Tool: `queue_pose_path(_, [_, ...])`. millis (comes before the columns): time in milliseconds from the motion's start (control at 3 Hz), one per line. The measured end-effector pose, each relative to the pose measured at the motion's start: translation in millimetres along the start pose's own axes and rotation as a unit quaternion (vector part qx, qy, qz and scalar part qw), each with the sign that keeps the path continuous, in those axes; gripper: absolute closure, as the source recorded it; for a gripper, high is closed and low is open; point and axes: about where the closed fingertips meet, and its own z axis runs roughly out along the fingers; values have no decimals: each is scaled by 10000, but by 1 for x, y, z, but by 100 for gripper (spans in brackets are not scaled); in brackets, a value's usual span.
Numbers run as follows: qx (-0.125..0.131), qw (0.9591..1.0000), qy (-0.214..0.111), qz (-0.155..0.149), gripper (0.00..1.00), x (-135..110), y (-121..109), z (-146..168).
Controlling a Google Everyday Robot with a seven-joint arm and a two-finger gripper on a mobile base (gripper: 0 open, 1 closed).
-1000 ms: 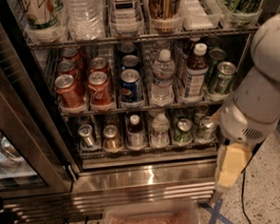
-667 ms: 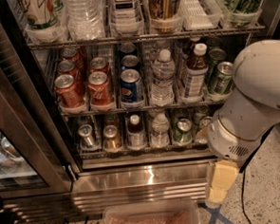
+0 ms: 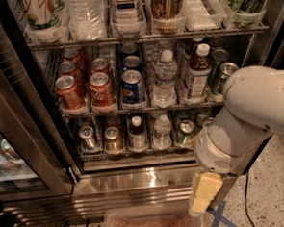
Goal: Pick orange can from bottom shelf of fridge
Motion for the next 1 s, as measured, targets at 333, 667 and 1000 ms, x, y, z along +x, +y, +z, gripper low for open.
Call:
queue_pose_path(333, [225, 9972, -667, -270, 0, -37, -17, 35])
queue_pose_path(667, [551, 9881, -1300, -611, 0, -70, -36, 54])
queue_pose_path(1000, [662, 9769, -1843, -858, 0, -100, -44, 65])
